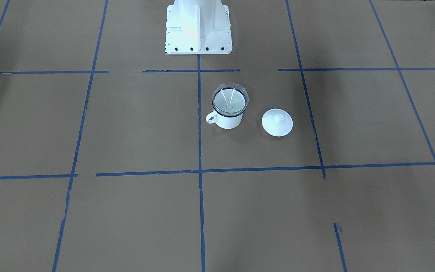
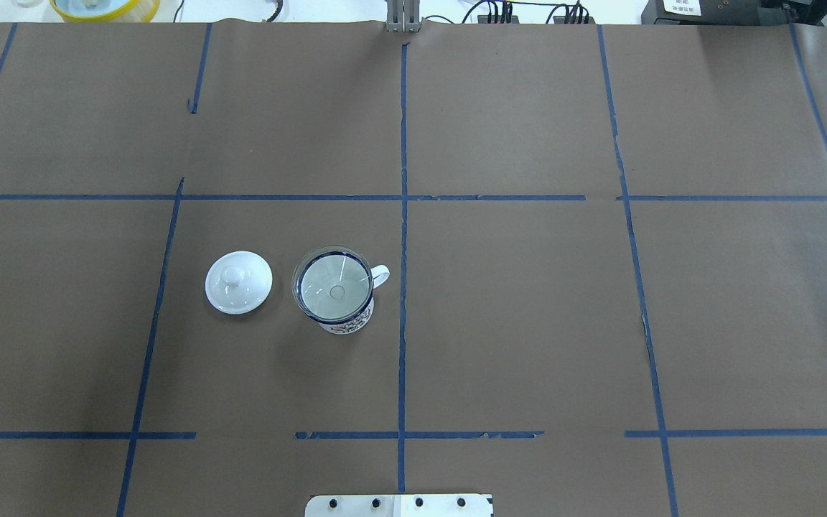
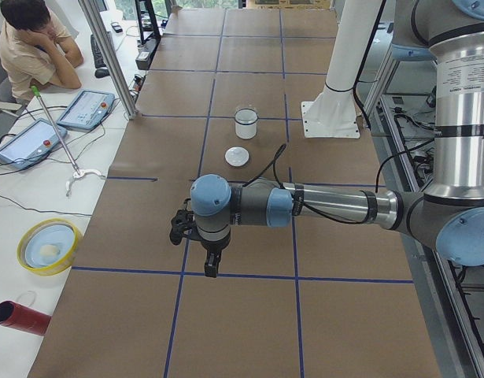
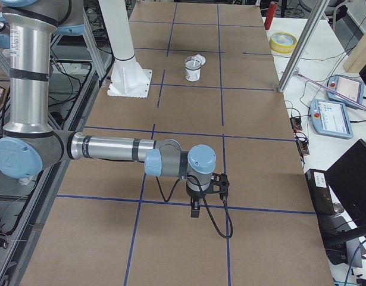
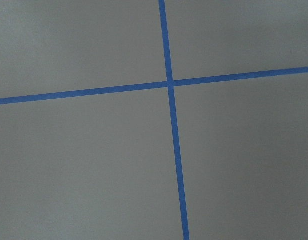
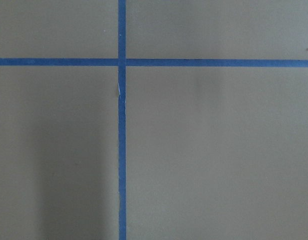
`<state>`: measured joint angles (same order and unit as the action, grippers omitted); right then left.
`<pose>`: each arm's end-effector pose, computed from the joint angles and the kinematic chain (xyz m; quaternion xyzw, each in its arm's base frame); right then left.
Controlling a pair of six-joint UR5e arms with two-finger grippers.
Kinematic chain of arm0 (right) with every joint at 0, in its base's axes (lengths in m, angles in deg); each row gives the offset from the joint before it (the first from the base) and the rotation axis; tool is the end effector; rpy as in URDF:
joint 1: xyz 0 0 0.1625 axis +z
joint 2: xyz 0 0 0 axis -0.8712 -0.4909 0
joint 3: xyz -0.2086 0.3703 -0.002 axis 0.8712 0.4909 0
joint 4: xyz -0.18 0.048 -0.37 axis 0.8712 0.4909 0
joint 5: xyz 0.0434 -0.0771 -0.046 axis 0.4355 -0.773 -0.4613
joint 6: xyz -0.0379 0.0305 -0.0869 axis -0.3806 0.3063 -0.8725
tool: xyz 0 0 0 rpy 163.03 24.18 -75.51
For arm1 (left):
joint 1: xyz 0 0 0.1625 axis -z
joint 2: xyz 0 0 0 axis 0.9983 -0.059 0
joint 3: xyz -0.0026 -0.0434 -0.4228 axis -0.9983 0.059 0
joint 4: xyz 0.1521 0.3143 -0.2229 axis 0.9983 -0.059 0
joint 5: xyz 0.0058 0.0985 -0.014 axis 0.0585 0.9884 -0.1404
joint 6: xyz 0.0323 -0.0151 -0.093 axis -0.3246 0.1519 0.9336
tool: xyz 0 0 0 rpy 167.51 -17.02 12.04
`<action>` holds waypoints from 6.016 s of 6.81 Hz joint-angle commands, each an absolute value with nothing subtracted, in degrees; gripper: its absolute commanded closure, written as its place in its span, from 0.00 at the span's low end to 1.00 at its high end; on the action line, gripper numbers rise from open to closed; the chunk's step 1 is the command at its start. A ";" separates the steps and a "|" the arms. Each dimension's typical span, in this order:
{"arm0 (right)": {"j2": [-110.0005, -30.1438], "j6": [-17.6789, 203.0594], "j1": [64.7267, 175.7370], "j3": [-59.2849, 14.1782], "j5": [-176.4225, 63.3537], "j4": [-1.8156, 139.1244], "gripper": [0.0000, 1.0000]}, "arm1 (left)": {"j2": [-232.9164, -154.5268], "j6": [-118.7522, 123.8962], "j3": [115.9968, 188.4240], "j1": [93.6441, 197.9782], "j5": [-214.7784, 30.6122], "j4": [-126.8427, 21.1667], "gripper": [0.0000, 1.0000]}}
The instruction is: Remove funnel from cup
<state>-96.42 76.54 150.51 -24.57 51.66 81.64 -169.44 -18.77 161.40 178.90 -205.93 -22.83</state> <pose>0.0669 -0.4452 0.6701 -0.0092 -0.3519 0.0051 0.9360 -0.0805 -0.4546 0.6156 0.0438 0.3835 0.0406 0.9216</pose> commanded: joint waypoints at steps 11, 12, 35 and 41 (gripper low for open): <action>-96.42 76.54 150.51 -24.57 51.66 81.64 0.00 | -202.47 37.47 165.92 157.94 -201.51 -33.33 0.00; -96.42 76.54 150.51 -24.57 51.66 81.64 0.00 | -205.91 40.98 167.05 151.20 -195.16 -33.59 0.00; -96.42 76.54 150.51 -24.57 51.66 81.64 0.00 | -221.94 69.05 156.16 115.97 -178.66 -17.60 1.00; -96.42 76.54 150.51 -24.57 51.66 81.64 0.00 | -228.32 68.96 165.02 117.81 -178.48 -0.07 1.00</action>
